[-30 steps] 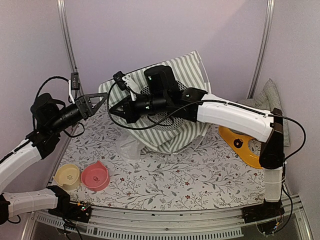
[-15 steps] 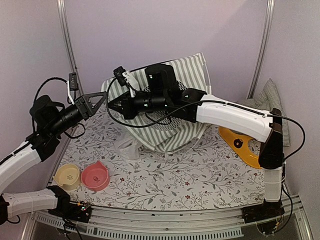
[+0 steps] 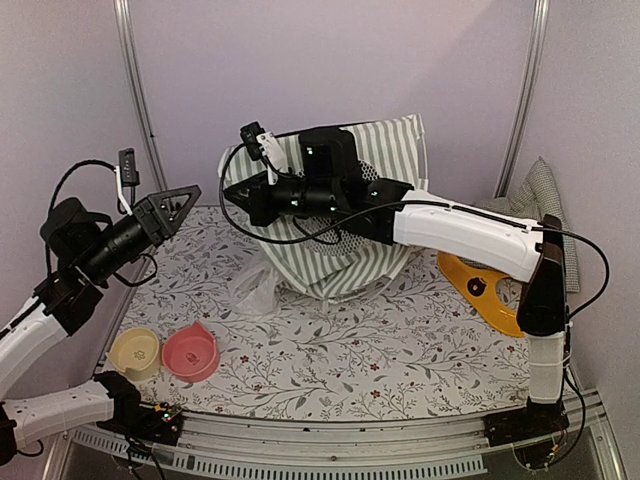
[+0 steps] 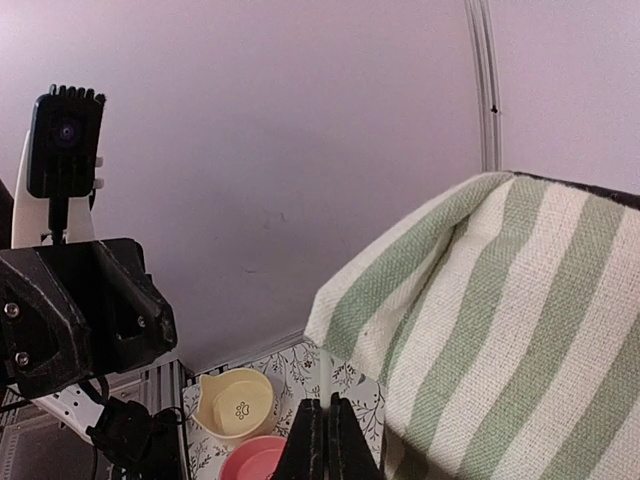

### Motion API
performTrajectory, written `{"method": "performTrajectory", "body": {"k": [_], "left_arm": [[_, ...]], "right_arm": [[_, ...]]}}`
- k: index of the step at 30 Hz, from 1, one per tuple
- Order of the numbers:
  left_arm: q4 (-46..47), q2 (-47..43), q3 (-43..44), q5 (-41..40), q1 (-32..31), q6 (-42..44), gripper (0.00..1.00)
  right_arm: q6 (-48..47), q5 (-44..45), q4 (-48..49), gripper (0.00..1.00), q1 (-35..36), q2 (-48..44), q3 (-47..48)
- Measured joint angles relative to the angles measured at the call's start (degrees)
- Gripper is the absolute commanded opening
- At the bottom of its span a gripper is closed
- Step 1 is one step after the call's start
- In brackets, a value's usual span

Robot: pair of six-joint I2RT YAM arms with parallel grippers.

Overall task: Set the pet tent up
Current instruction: Insert the tent pole into the pole socket of the pet tent.

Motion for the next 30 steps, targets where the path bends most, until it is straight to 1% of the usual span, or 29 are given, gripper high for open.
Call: {"method": "performTrajectory", "body": {"k": [3,7,11,14,20,30], "left_arm": [[-2.23,2.27,2.95,-1.16,0.00,0.37,0.25],[-5.73,7.82,9.03,-2.25,-0.02,0.98,0.20],[-10.80,11.85,13.86,-3.23,-0.02,1.79,0.20],[-14.43,13.07,16.15,-4.07,-0.02,1.90,0.20],[-19.91,14.14,18.93,-5.14,0.00,1.53,0.20],[-21.33,16.79,19.21,-0.76,1.33,-1.46,0.10]], "right_arm": [[0.07,0.00,0.20,0.00,0.07,0.00,-1.33],[0.20,0.17,0.22,0.00,0.04,-0.04,-2.89],[0.22,0.44,0.20,0.00,0.04,-0.31,-3.69],[0.22,0.68,0.22,0.00,0.04,-0.63,-3.87],[0.22,0.81,0.50,0.00,0.04,-0.94,-3.89],[0.20,0.90,0.55,0.00,0.04,-0.94,-3.89]]}}
